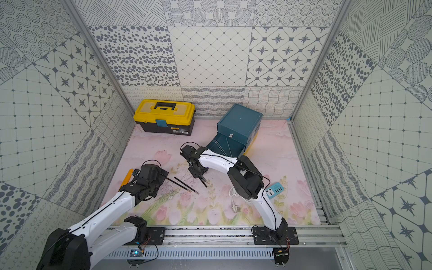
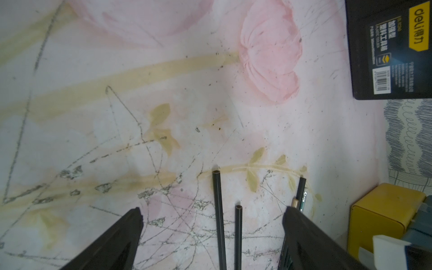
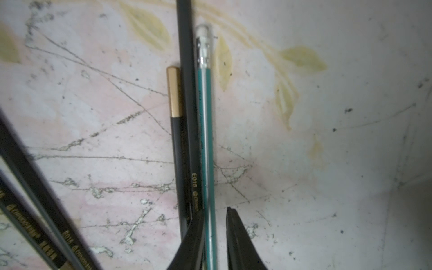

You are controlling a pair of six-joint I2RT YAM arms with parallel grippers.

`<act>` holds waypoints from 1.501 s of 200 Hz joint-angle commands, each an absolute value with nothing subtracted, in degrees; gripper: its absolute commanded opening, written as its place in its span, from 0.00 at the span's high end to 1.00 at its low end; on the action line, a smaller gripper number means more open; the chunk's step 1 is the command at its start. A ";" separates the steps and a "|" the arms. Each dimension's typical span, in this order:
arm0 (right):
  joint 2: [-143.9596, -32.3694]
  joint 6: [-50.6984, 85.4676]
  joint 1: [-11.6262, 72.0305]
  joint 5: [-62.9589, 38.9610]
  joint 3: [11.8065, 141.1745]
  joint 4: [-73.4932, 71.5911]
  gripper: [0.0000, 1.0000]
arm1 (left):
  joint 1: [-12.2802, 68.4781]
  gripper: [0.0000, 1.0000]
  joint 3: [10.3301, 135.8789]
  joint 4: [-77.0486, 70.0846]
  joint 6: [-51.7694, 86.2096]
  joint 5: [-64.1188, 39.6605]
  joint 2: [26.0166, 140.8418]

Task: Please place the pencils in the drawer according to their color
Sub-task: Pick up the pencil from the center of the board.

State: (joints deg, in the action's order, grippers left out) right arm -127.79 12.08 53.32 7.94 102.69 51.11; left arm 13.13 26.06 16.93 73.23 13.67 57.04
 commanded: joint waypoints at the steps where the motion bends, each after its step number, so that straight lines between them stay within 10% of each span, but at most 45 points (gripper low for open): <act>1: -129.63 13.05 53.26 7.96 104.51 50.06 0.78 | 12.85 0.01 25.95 16.77 72.10 13.62 57.30; 300: -134.85 11.43 51.06 8.23 104.33 55.03 1.00 | 12.91 0.01 26.42 16.35 71.75 13.27 57.92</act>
